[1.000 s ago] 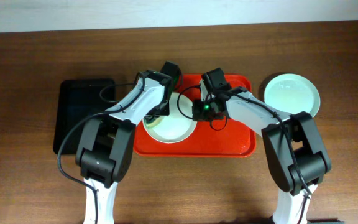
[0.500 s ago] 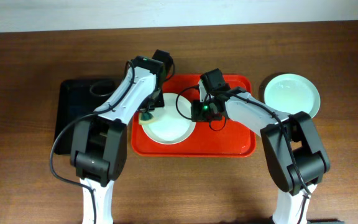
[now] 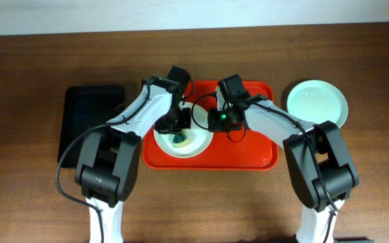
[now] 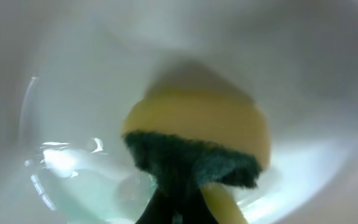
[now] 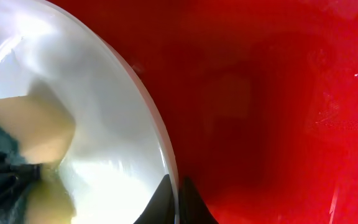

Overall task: Clean dirty plates on tray and stack at the side
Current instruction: 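Scrub the held plate with the sponge in the left gripper, then lift the sponge away and lower it into the black tray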

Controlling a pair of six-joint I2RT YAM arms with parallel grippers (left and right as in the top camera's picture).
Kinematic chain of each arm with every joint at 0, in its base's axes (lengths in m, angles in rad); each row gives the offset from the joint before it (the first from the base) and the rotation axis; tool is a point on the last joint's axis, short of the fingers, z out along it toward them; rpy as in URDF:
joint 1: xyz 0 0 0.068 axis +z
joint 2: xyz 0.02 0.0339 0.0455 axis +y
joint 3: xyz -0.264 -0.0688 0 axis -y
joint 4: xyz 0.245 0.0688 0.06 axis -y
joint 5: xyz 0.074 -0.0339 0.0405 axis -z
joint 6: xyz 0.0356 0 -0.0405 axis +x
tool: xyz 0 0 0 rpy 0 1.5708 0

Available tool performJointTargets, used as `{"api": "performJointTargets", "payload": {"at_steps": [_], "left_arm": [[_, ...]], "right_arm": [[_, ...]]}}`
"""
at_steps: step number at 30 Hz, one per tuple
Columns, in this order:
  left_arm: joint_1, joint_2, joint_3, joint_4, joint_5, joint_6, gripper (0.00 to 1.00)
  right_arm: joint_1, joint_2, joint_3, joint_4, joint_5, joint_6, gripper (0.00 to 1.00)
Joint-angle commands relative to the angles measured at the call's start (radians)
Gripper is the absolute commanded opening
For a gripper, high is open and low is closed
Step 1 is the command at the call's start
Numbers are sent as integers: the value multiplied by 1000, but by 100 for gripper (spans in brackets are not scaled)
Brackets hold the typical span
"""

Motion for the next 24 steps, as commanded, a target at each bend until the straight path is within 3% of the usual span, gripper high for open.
{"api": "performJointTargets", "payload": {"at_steps": [1,5,9,17,24], "left_arm": [[5,0,-44,-17,-363,-9,0],[5,-14,-38,-18,-545,-47,0],[5,-58,-37,-16,-600,-83,0],[19,-224,-37,-10,-596,-197,0],[183,-311,-37,-13,-544,-200,0]], "right_arm": [[-14,34,-29,-20,88,-2,4],[-14,34,-29,-21,88,-3,4],[-14,34,-29,-20,88,-2,4],[-14,34,-29,-20,88,-3,4],[-14,34,-29,-20,88,-3,4]]}}
